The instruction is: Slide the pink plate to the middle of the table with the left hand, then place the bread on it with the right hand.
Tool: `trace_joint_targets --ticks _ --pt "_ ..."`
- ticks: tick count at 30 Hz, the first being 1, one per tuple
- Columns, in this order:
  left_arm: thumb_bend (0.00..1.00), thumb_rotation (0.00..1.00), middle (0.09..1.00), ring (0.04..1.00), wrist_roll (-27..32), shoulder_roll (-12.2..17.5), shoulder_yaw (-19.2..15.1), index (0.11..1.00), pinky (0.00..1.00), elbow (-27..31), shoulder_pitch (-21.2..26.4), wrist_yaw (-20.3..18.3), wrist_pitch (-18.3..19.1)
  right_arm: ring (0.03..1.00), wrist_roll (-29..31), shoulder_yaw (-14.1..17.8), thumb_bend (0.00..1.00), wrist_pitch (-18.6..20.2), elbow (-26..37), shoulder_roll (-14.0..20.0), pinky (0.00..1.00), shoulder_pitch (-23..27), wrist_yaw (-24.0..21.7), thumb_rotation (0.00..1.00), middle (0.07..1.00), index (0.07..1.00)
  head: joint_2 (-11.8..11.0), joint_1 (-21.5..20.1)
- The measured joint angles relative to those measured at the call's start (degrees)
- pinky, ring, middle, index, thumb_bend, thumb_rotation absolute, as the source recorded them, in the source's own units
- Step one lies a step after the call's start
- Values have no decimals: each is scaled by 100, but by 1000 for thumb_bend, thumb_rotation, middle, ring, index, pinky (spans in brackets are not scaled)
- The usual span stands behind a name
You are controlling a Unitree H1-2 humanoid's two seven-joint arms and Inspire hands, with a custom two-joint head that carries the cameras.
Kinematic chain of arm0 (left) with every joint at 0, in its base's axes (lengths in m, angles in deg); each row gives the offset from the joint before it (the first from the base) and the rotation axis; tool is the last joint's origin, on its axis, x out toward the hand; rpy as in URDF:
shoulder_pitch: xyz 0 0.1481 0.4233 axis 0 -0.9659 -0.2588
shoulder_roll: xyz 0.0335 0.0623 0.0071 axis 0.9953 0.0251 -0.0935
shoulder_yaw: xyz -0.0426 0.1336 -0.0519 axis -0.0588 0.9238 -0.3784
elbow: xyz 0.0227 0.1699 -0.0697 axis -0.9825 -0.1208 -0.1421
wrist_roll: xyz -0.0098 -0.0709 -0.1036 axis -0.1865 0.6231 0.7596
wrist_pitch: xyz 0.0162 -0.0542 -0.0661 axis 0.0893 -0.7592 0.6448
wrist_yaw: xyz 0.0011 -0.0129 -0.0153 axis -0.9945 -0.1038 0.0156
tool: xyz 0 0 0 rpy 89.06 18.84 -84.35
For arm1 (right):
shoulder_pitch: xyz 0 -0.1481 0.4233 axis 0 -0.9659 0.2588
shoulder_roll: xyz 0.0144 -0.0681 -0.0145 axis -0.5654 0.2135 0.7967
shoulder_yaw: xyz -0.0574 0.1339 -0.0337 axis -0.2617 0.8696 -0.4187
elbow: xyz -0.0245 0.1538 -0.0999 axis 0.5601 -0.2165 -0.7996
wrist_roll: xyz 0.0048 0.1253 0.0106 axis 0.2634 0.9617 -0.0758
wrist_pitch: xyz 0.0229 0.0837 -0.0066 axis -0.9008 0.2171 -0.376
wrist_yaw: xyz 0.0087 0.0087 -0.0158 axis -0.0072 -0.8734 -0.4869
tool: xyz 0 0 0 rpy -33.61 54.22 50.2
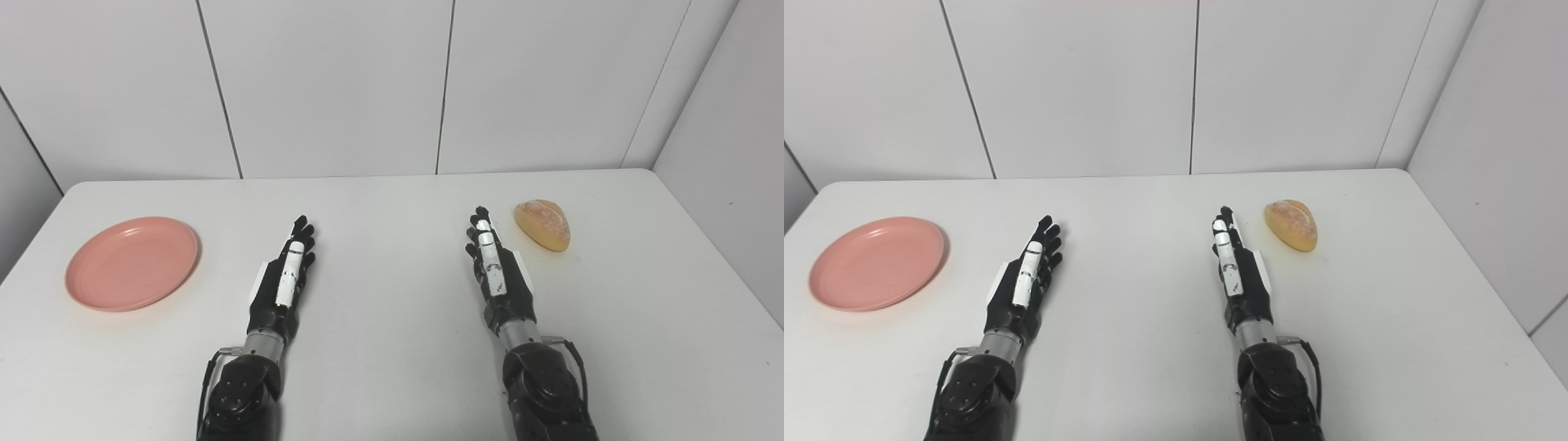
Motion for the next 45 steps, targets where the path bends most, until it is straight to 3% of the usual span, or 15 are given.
trace_joint_targets --ticks 9,12,14,15,19,20,24,25,27,33,45 --pt "428 1000 979 990 -1 -2 -2 968 1000 -9 1 0 -26 1000 1 -7 626 0 0 7 1000 1 0 964 1000 1000 -9 26" --pt "447 1000 964 972 -89 -3 40 956 969 -84 5 37 -141 997 14 8 609 0 0 20 1000 0 -1 944 1000 1000 -202 850" --pt "451 1000 962 969 -218 -16 93 953 963 -131 31 102 -285 997 44 36 606 0 1 56 1000 -3 -5 943 1000 1000 -211 913" --pt "464 1000 969 975 -269 -27 109 963 971 -141 34 122 -319 994 68 50 616 0 2 72 1000 -4 -7 927 1000 1000 -341 1314" --pt "414 1000 981 986 -363 -130 163 975 988 -291 116 173 -453 996 246 170 651 0 -15 197 1000 -27 -116 893 1000 1000 -404 1494" --pt "420 1000 993 996 -394 -162 177 987 997 -329 135 176 -470 999 268 185 662 0 -22 230 1000 -32 -135 898 1000 1000 -639 2060" --pt "448 1000 1000 1000 -421 -325 217 993 1000 -591 280 236 -657 1000 410 219 674 -22 -135 481 1000 -90 -390 916 1000 1000 -729 2232" --pt "436 1000 1000 1000 -421 -363 220 991 1000 -614 289 259 -674 1000 426 229 706 -73 -183 526 1000 -99 -410 924 1000 1000 -860 2467" --pt "418 1000 994 1000 -424 -442 219 984 1000 -700 323 315 -780 1000 473 270 706 -279 -342 596 1000 -90 -522 931 1000 1000 -896 2513" --pt "410 1000 978 994 -582 -572 214 961 999 -1009 478 490 -1149 1000 588 316 688 -341 -452 664 1000 -29 -672 946 1000 1000 -1011 2558" --pt "474 1000 976 992 -631 -550 74 961 996 -1059 534 582 -1162 1000 563 315 653 -468 -542 670 1000 26 -680 952 1000 1000 -1107 2479"
